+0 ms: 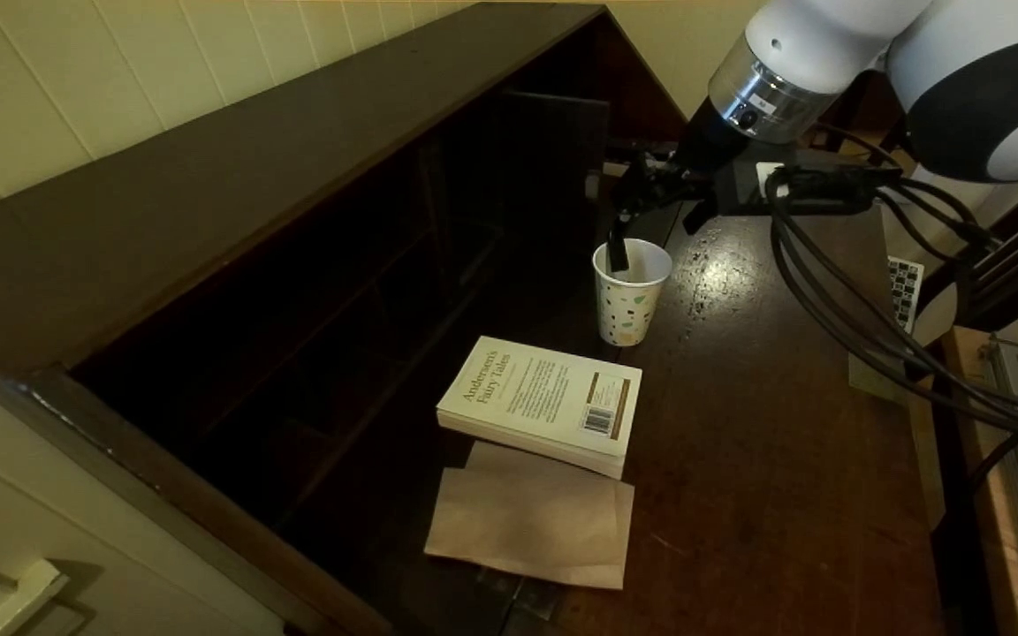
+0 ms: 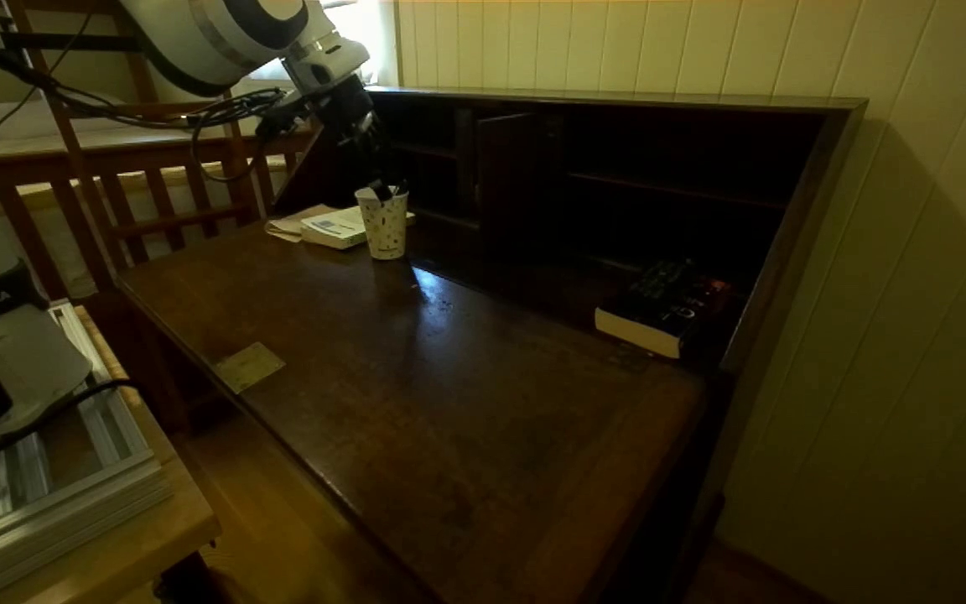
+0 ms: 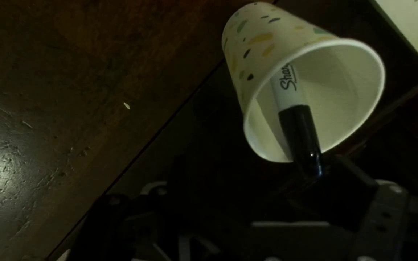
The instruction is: Open the cabinet door and remove the coffee cup from the cabinet then close the door.
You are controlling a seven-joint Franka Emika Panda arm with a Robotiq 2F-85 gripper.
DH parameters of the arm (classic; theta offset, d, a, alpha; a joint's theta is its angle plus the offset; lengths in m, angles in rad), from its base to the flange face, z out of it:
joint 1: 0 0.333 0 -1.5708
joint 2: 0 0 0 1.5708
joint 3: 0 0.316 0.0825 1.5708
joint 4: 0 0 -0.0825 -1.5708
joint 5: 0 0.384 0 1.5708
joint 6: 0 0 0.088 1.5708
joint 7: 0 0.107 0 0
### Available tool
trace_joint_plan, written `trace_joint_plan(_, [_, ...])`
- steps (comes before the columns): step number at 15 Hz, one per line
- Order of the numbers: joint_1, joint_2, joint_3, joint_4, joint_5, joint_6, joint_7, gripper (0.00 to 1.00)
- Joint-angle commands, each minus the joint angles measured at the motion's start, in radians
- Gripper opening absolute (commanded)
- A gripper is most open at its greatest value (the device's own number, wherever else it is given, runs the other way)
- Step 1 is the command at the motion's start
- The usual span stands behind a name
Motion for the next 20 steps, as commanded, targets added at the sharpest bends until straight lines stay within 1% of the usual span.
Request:
trace_joint_plan(1, [-0.001, -0.072, -0.022, -0.036, 0.021, -0.005, -0.036, 1.0])
trace_joint_plan(5, [-0.017, -0.124, -0.055, -0.032, 0.002, -0.006, -0.024, 1.0])
trace_joint_plan(8, [-0.044, -0.165, -0.083, -0.021, -0.011, -0.004, -0.01, 1.0])
trace_joint_plan(10, [-0.057, -0.179, -0.112, -0.012, 0.001, -0.003, -0.016, 1.0])
trace_joint_plan(12, [-0.077, -0.193, -0.141, -0.007, -0.005, 0.014, -0.02, 1.0])
trace_joint_plan(15, [-0.1, -0.194, -0.189, 0.01, -0.029, 0.065, -0.073, 1.0])
trace_joint_plan(17, [-0.065, -0.165, -0.258, 0.023, -0.002, 0.139, -0.165, 1.0])
trace_joint_plan(19, [-0.011, -0.136, -0.332, 0.035, 0.03, 0.193, -0.238, 1.0])
trace_joint_plan(20, [0.051, -0.12, -0.395, 0.037, 0.055, 0.226, -0.29, 1.0])
